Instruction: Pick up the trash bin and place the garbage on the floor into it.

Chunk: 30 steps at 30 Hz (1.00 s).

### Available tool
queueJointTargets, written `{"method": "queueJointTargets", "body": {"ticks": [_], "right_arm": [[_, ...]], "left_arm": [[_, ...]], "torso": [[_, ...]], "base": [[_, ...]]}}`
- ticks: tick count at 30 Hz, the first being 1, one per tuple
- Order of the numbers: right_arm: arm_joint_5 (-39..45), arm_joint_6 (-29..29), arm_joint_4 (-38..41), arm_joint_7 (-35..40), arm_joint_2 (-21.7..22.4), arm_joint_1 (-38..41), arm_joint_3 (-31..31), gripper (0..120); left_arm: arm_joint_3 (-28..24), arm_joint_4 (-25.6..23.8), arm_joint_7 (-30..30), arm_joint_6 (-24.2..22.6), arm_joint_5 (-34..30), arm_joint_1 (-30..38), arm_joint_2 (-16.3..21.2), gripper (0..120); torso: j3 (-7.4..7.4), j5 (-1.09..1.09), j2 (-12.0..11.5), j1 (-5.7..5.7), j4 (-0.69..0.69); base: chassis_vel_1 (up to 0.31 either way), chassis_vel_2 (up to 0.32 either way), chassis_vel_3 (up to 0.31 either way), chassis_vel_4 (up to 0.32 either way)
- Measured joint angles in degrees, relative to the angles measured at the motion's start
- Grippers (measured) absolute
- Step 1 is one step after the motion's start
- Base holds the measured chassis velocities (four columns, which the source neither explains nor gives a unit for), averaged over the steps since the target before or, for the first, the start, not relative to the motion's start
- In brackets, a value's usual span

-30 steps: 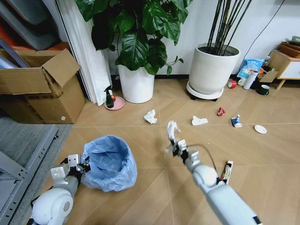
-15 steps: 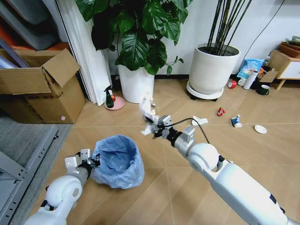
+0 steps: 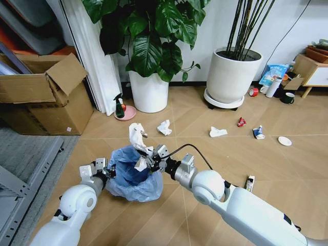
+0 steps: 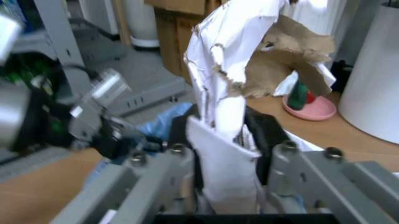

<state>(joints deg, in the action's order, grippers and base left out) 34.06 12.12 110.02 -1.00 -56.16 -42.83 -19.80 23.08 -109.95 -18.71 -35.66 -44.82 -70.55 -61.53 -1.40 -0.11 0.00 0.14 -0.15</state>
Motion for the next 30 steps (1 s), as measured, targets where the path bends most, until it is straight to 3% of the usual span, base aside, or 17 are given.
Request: {"method": "queueJointTargets", "body": {"ticks": [8,13,17,20,25,30], "right_arm": [[-1.3,-0.2,-1.8,-0.3,-0.4,2.2,-2.0,52],[-0.8,-0.2,-2.2,0.1,-1.3,4.3,-4.6,77],[-0.5,-0.2,-2.3,0.5,-1.5,4.7,-3.9,86],[0.7,-0.1,-1.9,3.1,-1.5,4.0,-0.5,98],[1.2,0.8,-1.5,6.5,-0.8,0.5,4.8,100],[-1.6,1.8,-0.8,8.6,1.3,-10.0,14.9,100]], "left_arm": [[0.0,-0.3,0.0,0.0,0.0,0.0,-0.1,0],[0.4,-0.9,0.1,0.0,-0.1,0.0,-0.1,0],[0.9,-1.3,0.1,0.0,-0.1,-0.4,-0.1,0],[1.8,-1.7,0.2,0.0,0.1,-1.3,-0.1,0],[2.5,-2.3,0.2,0.0,0.4,-1.9,-0.1,0],[3.4,-3.0,0.5,0.0,0.8,-3.1,-0.1,0]], "torso": [[0.0,0.0,0.0,0.0,0.0],[0.0,0.0,0.0,0.0,0.0],[0.0,0.0,0.0,0.0,0.0],[0.0,0.0,0.0,0.0,0.01],[0.0,0.0,0.0,-0.01,0.0],[0.01,0.01,0.0,-0.01,-0.01]], "base": [[0.0,0.0,0.0,0.0],[0.0,0.0,0.0,0.0],[0.0,0.0,0.0,0.0],[0.0,0.0,0.0,0.0],[0.0,0.0,0.0,0.0],[0.0,0.0,0.0,0.0]]}}
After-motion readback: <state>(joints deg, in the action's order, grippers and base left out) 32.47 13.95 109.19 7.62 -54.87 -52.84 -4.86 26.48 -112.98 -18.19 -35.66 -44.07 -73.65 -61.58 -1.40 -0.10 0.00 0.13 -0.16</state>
